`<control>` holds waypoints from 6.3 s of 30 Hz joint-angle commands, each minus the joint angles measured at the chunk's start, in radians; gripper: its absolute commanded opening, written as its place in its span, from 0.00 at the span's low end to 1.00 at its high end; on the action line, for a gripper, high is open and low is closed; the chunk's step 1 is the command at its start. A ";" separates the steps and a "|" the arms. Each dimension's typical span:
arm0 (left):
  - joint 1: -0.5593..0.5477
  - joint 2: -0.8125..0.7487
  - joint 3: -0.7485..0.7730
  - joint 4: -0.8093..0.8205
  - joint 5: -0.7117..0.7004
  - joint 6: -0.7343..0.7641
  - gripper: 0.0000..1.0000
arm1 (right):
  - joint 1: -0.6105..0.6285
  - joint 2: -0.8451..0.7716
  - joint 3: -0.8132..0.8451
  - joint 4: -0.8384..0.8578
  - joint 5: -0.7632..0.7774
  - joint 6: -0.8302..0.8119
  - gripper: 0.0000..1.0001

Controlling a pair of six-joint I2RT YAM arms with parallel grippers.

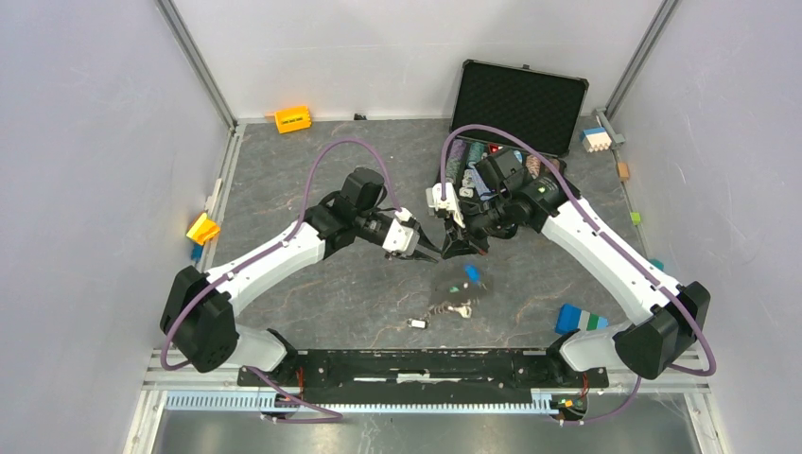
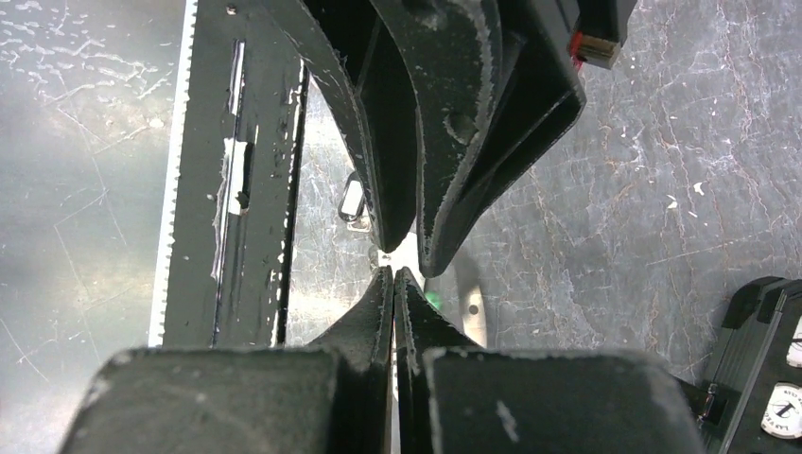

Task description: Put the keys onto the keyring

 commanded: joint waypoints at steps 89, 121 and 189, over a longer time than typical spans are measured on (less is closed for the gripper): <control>0.110 -0.033 -0.085 -0.285 -0.306 0.118 0.57 | -0.307 0.042 -0.500 0.330 0.160 -0.175 0.48; 0.110 -0.065 -0.101 -0.284 -0.265 0.106 0.58 | -0.367 0.299 -0.485 0.331 -0.009 -0.212 0.37; 0.110 -0.074 -0.116 -0.284 -0.250 0.107 0.60 | -0.390 0.365 -0.481 0.295 -0.107 -0.247 0.14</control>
